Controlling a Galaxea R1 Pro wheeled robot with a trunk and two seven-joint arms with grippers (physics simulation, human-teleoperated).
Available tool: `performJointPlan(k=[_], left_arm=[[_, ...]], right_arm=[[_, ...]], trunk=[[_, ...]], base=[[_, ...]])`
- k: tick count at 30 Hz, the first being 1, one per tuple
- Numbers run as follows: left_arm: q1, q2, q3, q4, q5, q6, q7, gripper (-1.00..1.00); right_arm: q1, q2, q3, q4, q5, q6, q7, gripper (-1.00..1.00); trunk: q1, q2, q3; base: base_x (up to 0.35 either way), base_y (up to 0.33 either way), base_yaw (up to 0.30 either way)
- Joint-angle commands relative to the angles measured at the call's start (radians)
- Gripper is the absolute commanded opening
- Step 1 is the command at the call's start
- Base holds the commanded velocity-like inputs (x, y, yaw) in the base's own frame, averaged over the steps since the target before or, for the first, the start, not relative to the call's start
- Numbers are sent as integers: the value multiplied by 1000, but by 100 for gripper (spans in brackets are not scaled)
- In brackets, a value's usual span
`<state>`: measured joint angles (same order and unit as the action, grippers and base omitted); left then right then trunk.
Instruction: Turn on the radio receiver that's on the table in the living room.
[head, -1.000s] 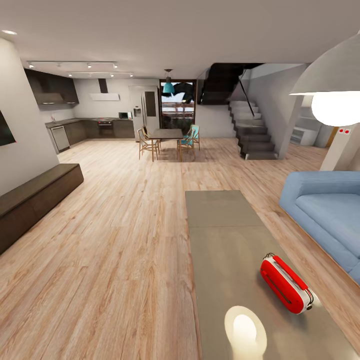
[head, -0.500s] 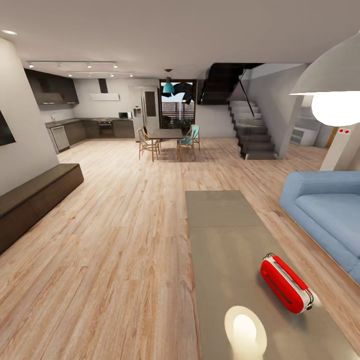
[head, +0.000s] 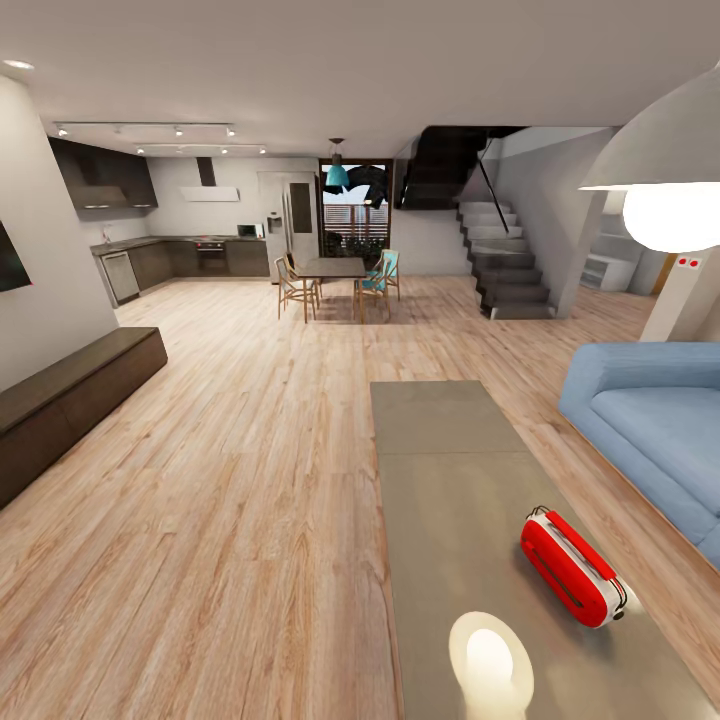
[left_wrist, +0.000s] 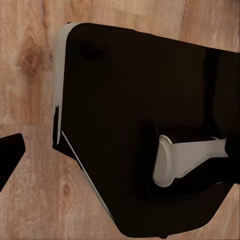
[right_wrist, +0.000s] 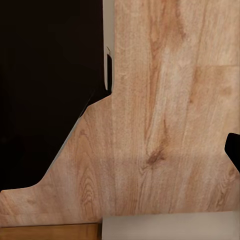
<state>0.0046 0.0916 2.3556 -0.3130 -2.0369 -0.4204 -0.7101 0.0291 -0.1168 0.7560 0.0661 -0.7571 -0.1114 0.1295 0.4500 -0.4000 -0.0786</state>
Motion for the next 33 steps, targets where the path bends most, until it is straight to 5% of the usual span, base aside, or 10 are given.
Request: performJointPlan(k=[1, 33], left_arm=[[0, -6, 0, 0, 0, 0, 1, 100], [0, -100, 1, 58, 6, 0, 9, 100]], right_arm=[[0, 0, 0, 0, 0, 0, -1, 100], [0, 0, 0, -5, 5, -1, -2, 100]], trunk=[[0, 0, 0], [0, 0, 0]], base=[[0, 0, 0], [0, 0, 0]])
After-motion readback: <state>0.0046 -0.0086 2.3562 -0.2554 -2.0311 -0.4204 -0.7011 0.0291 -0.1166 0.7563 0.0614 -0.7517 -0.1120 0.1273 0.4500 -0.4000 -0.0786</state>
